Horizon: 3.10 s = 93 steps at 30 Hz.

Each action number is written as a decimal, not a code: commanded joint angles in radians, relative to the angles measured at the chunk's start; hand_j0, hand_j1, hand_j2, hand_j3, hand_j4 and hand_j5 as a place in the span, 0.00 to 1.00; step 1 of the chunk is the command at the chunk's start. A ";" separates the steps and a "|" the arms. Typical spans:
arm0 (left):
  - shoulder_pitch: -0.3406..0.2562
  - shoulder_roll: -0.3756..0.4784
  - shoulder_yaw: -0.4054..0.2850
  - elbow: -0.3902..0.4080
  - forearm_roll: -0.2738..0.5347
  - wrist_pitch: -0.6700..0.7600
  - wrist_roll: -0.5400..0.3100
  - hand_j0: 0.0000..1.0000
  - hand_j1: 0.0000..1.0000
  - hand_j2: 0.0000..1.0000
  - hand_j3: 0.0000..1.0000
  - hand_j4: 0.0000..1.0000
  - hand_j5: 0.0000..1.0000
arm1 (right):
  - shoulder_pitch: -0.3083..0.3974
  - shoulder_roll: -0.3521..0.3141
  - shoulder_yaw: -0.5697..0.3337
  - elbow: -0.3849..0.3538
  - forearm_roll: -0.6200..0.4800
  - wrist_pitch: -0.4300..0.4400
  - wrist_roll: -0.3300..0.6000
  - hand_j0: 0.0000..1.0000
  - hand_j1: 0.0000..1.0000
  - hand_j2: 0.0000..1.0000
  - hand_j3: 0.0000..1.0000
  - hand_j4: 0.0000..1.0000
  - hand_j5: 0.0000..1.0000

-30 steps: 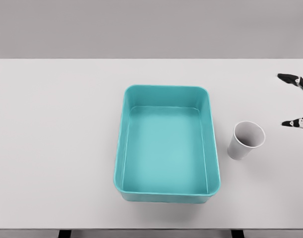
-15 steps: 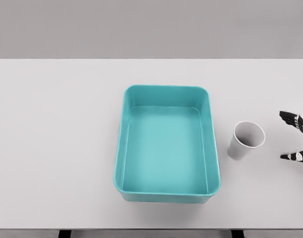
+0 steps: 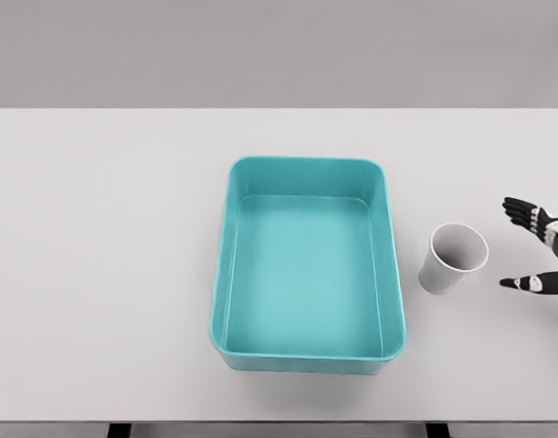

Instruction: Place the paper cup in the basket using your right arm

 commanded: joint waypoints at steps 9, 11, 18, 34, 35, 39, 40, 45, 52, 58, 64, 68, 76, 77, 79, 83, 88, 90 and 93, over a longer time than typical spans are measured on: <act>0.000 0.000 0.000 0.000 0.000 0.000 0.000 1.00 1.00 1.00 1.00 1.00 1.00 | 0.023 0.009 0.000 -0.060 -0.054 0.000 0.000 1.00 1.00 1.00 1.00 1.00 1.00; 0.000 0.000 0.000 0.000 0.000 0.000 0.000 1.00 1.00 1.00 1.00 1.00 1.00 | 0.031 0.024 0.008 -0.065 -0.054 0.000 -0.002 1.00 1.00 1.00 1.00 1.00 1.00; 0.000 0.000 0.000 0.000 0.000 0.000 0.000 1.00 1.00 1.00 1.00 1.00 1.00 | 0.031 0.047 0.020 -0.065 -0.053 0.000 -0.002 1.00 1.00 1.00 1.00 1.00 1.00; 0.000 0.000 0.000 0.000 0.002 0.000 0.000 1.00 1.00 1.00 1.00 1.00 1.00 | 0.012 0.092 0.031 -0.069 -0.049 0.000 -0.002 1.00 1.00 1.00 1.00 1.00 1.00; 0.000 0.000 0.000 0.000 0.000 0.000 0.000 1.00 1.00 1.00 1.00 1.00 1.00 | 0.012 0.093 0.031 -0.071 -0.049 0.000 -0.002 1.00 1.00 1.00 1.00 1.00 1.00; 0.000 0.000 0.000 0.000 0.000 0.000 0.000 1.00 1.00 1.00 1.00 1.00 1.00 | 0.003 0.109 0.031 -0.069 -0.049 0.000 -0.002 1.00 1.00 1.00 1.00 1.00 1.00; 0.000 0.000 0.000 0.000 0.000 0.000 0.000 1.00 1.00 1.00 1.00 1.00 1.00 | 0.003 0.110 0.031 -0.069 -0.049 0.000 0.000 1.00 1.00 1.00 1.00 1.00 1.00; 0.000 0.000 0.000 0.000 0.002 0.000 0.000 1.00 1.00 1.00 1.00 1.00 1.00 | -0.003 0.118 0.037 -0.069 -0.048 0.000 -0.002 1.00 1.00 1.00 1.00 1.00 1.00; 0.000 0.000 0.000 0.000 0.002 0.000 0.000 1.00 1.00 1.00 1.00 1.00 1.00 | -0.023 0.132 0.049 -0.069 -0.048 0.000 -0.002 1.00 1.00 1.00 1.00 1.00 1.00; 0.000 0.000 0.000 0.000 0.000 0.000 0.000 1.00 1.00 1.00 1.00 1.00 1.00 | -0.025 0.133 0.051 -0.069 -0.046 0.000 -0.002 1.00 1.00 1.00 1.00 1.00 1.00; 0.000 0.000 0.001 0.000 0.000 0.000 0.000 1.00 1.00 1.00 1.00 1.00 1.00 | -0.032 0.133 0.051 -0.075 -0.045 0.000 0.000 1.00 1.00 1.00 1.00 1.00 1.00; 0.000 0.000 0.000 0.000 0.000 0.000 0.000 1.00 1.00 1.00 1.00 1.00 1.00 | -0.038 0.133 0.051 -0.081 -0.045 0.000 0.000 1.00 1.00 1.00 1.00 1.00 1.00; 0.000 0.000 0.001 0.000 0.000 0.000 0.000 1.00 1.00 1.00 1.00 1.00 1.00 | -0.038 0.144 0.059 -0.092 -0.045 0.000 -0.002 0.99 0.99 0.99 0.99 0.99 0.99; 0.000 0.000 0.000 0.000 0.000 0.000 0.000 1.00 1.00 1.00 1.00 1.00 1.00 | -0.038 0.144 0.059 -0.095 -0.045 0.000 -0.002 0.99 0.99 0.99 0.99 0.99 0.99; 0.000 0.000 0.000 0.000 0.000 0.000 0.000 1.00 1.00 1.00 1.00 1.00 1.00 | -0.038 0.147 0.059 -0.097 -0.045 0.000 -0.002 0.99 0.99 0.99 0.99 0.99 0.99; 0.000 0.000 0.001 0.000 0.000 0.000 0.000 1.00 1.00 1.00 1.00 1.00 1.00 | -0.038 0.147 0.059 -0.098 -0.045 0.000 -0.002 0.98 0.98 0.98 0.98 0.98 0.98; 0.000 0.000 0.001 0.000 0.000 0.000 0.000 1.00 1.00 1.00 1.00 1.00 1.00 | -0.038 0.147 0.057 -0.098 -0.045 0.000 -0.002 0.79 0.79 0.79 0.79 0.79 0.79; 0.000 0.000 0.001 0.000 0.000 0.000 0.000 1.00 1.00 1.00 1.00 1.00 1.00 | -0.038 0.147 0.057 -0.097 -0.046 0.000 -0.002 0.72 0.72 0.72 0.72 0.72 0.72; 0.000 0.000 0.001 0.000 0.000 0.000 0.000 1.00 1.00 1.00 1.00 1.00 1.00 | -0.040 0.147 0.057 -0.098 -0.046 0.000 -0.002 0.69 0.69 0.69 0.69 0.69 0.69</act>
